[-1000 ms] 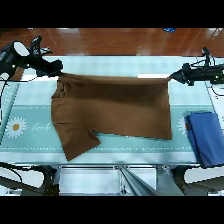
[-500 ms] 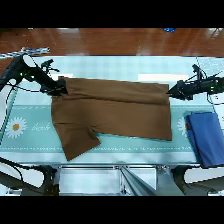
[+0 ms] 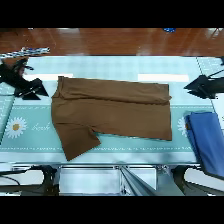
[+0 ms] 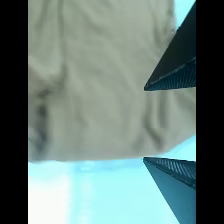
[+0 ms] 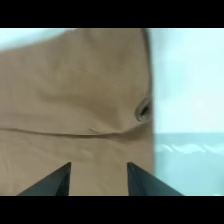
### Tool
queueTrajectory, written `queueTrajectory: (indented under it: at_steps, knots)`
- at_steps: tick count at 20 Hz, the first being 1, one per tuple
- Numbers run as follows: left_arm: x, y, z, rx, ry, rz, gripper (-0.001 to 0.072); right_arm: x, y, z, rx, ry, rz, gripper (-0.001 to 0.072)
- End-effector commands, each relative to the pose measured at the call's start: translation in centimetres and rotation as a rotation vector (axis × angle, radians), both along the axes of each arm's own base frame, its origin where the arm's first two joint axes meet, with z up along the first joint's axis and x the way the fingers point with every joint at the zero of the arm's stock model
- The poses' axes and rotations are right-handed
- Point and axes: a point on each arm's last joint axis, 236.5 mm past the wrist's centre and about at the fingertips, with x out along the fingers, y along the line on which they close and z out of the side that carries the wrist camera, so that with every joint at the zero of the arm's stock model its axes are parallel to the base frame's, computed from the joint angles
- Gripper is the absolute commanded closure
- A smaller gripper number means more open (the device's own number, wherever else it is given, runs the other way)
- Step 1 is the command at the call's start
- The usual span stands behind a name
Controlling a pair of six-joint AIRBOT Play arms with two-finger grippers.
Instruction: Fold the shirts.
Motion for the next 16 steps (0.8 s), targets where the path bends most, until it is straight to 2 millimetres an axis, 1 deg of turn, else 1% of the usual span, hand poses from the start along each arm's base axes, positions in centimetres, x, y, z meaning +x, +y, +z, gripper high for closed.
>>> queueTrajectory:
  at_steps: [1,2,3,4,5,6,7,8,9,11,12,14,16]
  knots:
    - [-4.2,-0.8,0.3,-0.143,-0.029,0.126,0.0201,-3.2,-2.3,1.6,-0.113,-0.077,-0.150,0.0302]
    - [-6.2,-1.3,-0.6,-0.187,-0.017,0.144,0.0200,-4.8,-1.9,0.4,-0.127,-0.060,-0.188,0.0302]
    - [-8.2,-1.5,-1.7,-0.210,0.019,0.173,0.0199,-6.4,-0.7,-0.8,-0.106,-0.046,-0.199,0.0302]
    - [-10.2,-1.5,-2.8,-0.229,0.054,0.203,0.0199,-8.0,1.0,-1.9,-0.069,-0.036,-0.193,0.0302]
    - [-11.8,-1.6,-3.7,-0.242,0.076,0.225,0.0198,-9.7,3.2,-2.6,-0.015,-0.029,-0.172,0.0302]
    - [-13.2,-1.8,-4.5,-0.256,0.093,0.243,0.0198,-11.0,5.3,-2.8,0.033,-0.044,-0.144,0.0302]
    - [-14.4,-2.1,-5.2,-0.269,0.110,0.257,0.0199,-12.0,6.5,-3.0,0.057,-0.058,-0.135,0.0302]
    - [-15.2,-2.3,-5.8,-0.276,0.123,0.271,0.0199,-12.9,7.2,-3.2,0.058,-0.067,-0.133,0.0302]
    - [-15.7,-2.4,-6.5,-0.279,0.134,0.289,0.0198,-13.7,7.7,-3.3,0.055,-0.077,-0.128,0.0302]
    - [-15.3,-2.1,-7.8,-0.249,0.106,0.321,0.0199,-14.5,8.4,-3.1,0.053,-0.091,-0.120,0.0302]
    - [-14.8,-2.3,-8.2,-0.250,0.089,0.338,0.0199,-14.7,8.6,-2.9,0.053,-0.096,-0.119,0.0302]
    - [-14.4,-3.2,-8.8,-0.269,0.079,0.353,0.0199,-14.5,8.7,-2.6,0.065,-0.100,-0.130,0.0302]
    - [-14.0,-4.3,-9.2,-0.273,0.081,0.321,0.0199,-14.2,8.9,-2.3,0.083,-0.112,-0.140,0.0302]
